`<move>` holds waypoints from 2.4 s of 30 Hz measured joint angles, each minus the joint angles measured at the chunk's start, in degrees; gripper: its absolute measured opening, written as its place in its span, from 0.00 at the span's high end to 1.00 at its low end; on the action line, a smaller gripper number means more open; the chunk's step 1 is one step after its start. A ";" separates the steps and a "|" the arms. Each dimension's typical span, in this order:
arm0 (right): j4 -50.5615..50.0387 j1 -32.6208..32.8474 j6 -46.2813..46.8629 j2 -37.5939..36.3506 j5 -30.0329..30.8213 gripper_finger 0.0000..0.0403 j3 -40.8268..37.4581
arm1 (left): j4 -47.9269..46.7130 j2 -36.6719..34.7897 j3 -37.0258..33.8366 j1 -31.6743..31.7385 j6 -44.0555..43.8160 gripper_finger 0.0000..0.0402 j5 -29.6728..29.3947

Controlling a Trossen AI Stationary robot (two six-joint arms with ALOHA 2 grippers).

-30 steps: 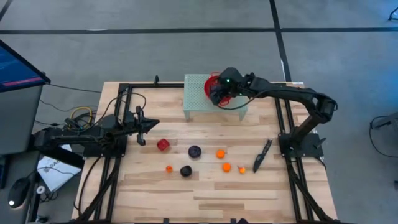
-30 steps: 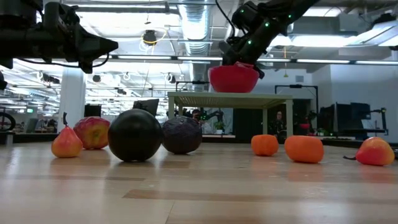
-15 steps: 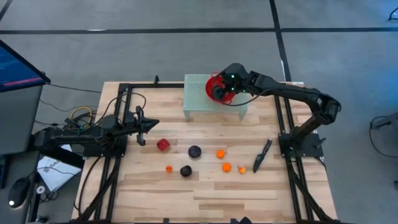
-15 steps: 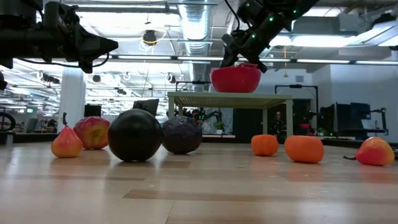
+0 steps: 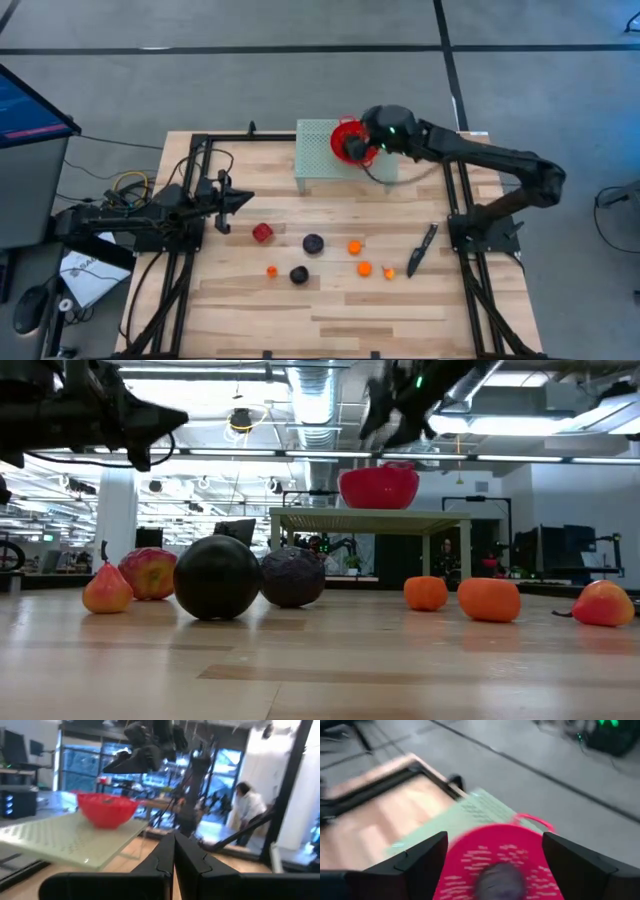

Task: Pick & Place Fruit
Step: Put the red apple into the red strainer bowl on the shelf

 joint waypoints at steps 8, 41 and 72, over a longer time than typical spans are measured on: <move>-2.37 22.41 -3.22 -2.66 5.11 0.23 0.02 | 0.19 2.52 1.29 -1.46 3.14 1.00 1.54; -16.13 49.37 37.59 14.53 17.00 0.23 0.02 | -70.12 37.89 38.89 -16.93 17.07 0.53 6.79; -14.70 46.21 34.58 14.53 14.42 0.23 -0.02 | -72.59 65.95 47.21 -13.31 43.56 0.25 -2.82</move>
